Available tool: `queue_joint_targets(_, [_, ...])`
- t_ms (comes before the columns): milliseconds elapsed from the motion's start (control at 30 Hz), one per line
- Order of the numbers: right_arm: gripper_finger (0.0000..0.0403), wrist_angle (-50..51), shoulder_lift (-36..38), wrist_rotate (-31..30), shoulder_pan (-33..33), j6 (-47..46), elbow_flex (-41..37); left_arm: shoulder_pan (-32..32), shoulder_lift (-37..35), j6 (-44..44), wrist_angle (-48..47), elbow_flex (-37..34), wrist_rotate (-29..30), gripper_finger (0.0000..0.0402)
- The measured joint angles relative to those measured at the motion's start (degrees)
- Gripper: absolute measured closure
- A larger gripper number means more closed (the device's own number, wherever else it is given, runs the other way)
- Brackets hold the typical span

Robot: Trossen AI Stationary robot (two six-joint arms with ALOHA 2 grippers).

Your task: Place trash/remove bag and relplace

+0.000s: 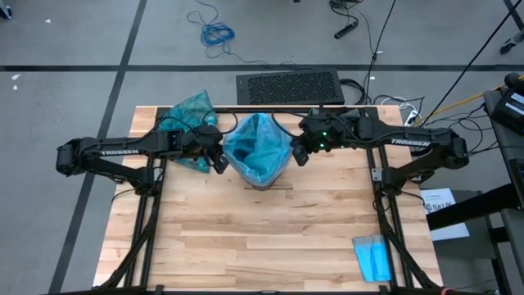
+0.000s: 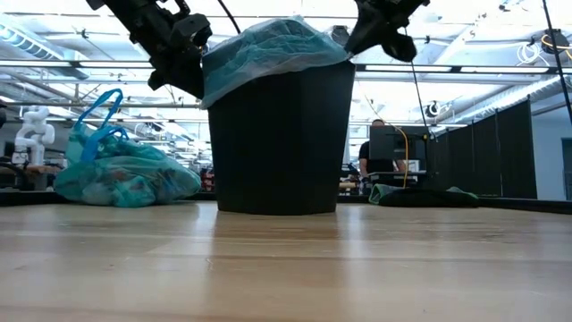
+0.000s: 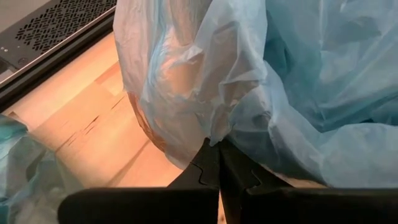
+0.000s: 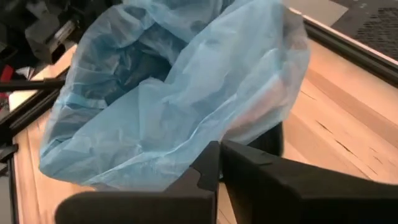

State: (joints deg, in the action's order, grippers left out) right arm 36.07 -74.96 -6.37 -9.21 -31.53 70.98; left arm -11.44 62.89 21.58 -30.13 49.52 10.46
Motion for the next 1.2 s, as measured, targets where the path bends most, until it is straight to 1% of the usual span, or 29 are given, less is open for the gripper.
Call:
queue_joint_targets(167, [0.0401, 4.0, 1.5, -2.7, 0.0, -0.6, 0.0, 0.0, 0.0, 0.0, -0.2, 0.0, 0.0, 0.0402])
queue_joint_targets(433, [0.0403, 6.7, 2.3, -4.3, -0.3, -0.8, -0.2, 0.0, 0.0, -1.0, -0.2, 0.0, -0.3, 0.0402])
queue_joint_targets(600, [0.0403, 2.8, 2.4, -3.5, -1.0, -2.7, -5.1, 0.0, 0.0, -1.0, -0.1, 0.0, -0.4, 0.0402])
queue_joint_targets(733, [0.0403, -5.8, 2.4, -0.9, -0.9, -4.6, -9.9, 0.0, 0.0, -1.0, -0.1, 0.0, -0.3, 0.0402])
queue_joint_targets(867, [0.0403, -12.5, 2.4, 0.7, -0.9, -5.4, -12.4, 0.0, 0.0, -1.1, 0.0, 0.0, -0.5, 0.0402])
queue_joint_targets(1200, [0.0403, -10.2, 2.2, 0.7, -1.0, -5.1, -12.4, 0.0, 0.0, -1.1, 0.2, 0.0, -0.6, 0.0402])
